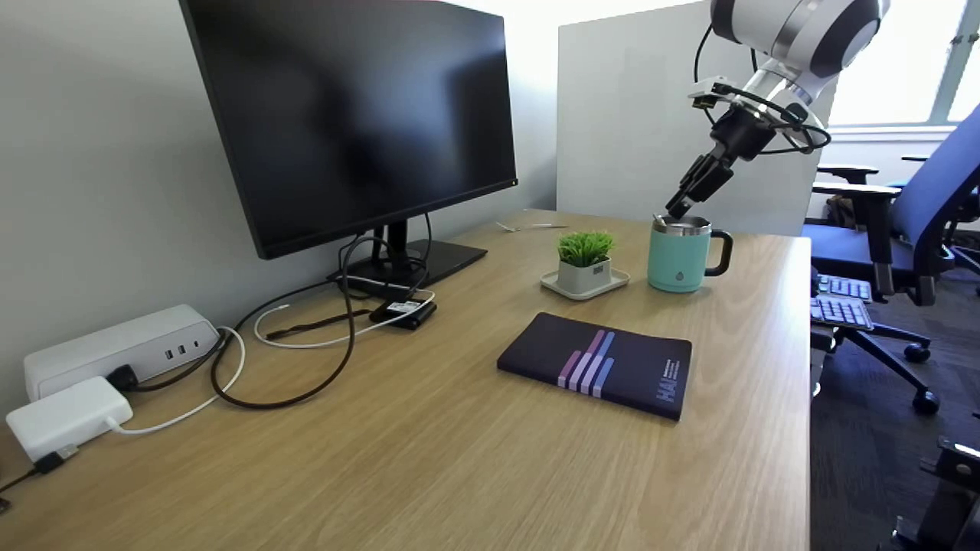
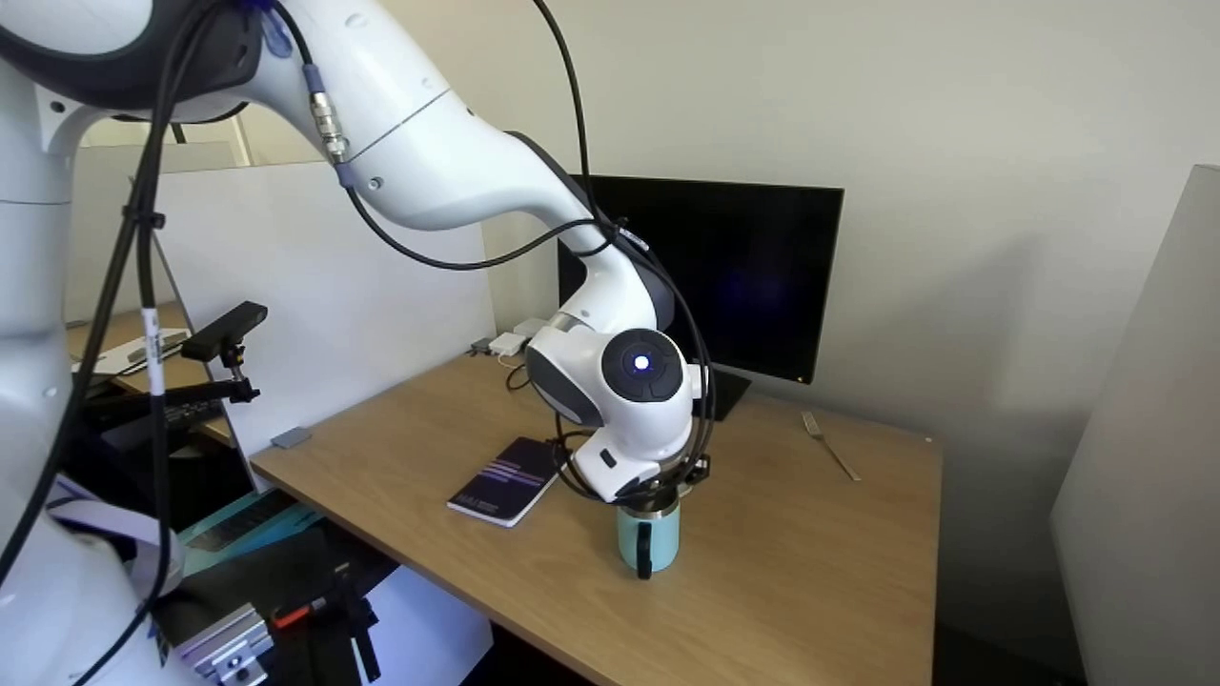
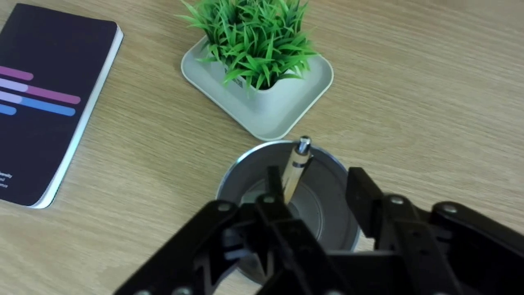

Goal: Take the pen from the cup and put it on the table

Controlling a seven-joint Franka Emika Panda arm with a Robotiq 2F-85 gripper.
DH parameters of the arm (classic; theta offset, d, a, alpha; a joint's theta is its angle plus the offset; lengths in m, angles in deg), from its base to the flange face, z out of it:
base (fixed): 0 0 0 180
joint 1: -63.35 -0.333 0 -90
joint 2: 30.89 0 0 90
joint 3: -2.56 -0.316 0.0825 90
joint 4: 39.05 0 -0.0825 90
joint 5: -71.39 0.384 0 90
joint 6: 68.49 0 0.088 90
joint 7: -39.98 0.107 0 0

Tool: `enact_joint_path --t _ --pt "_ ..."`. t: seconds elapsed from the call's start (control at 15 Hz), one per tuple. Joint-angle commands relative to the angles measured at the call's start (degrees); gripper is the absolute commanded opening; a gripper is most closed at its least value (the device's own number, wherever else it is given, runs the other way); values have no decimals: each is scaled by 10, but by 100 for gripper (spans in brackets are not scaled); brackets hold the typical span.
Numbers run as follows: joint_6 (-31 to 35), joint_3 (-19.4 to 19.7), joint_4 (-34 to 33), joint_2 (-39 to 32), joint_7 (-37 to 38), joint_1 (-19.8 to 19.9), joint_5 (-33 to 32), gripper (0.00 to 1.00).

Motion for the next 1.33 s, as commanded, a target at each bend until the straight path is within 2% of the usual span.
enact_joint_path --t 0.0,0.07,0.13,0.47,0.87,0.93,1.0,1.13,1.27 --pt "2 -6 -11 -12 -17 3 10 40" --pt "2 -7 -12 -14 -18 2 11 37" --pt "2 -8 -13 -17 -19 3 12 40" --pt "3 -14 -21 -27 -27 2 18 40" --pt "4 -20 -28 -36 -39 0 26 36" --pt "4 -20 -28 -36 -40 0 27 28" --pt "5 -21 -28 -36 -42 1 29 13" --pt "6 -21 -28 -35 -48 1 33 2" --pt "6 -21 -28 -35 -56 1 42 0"
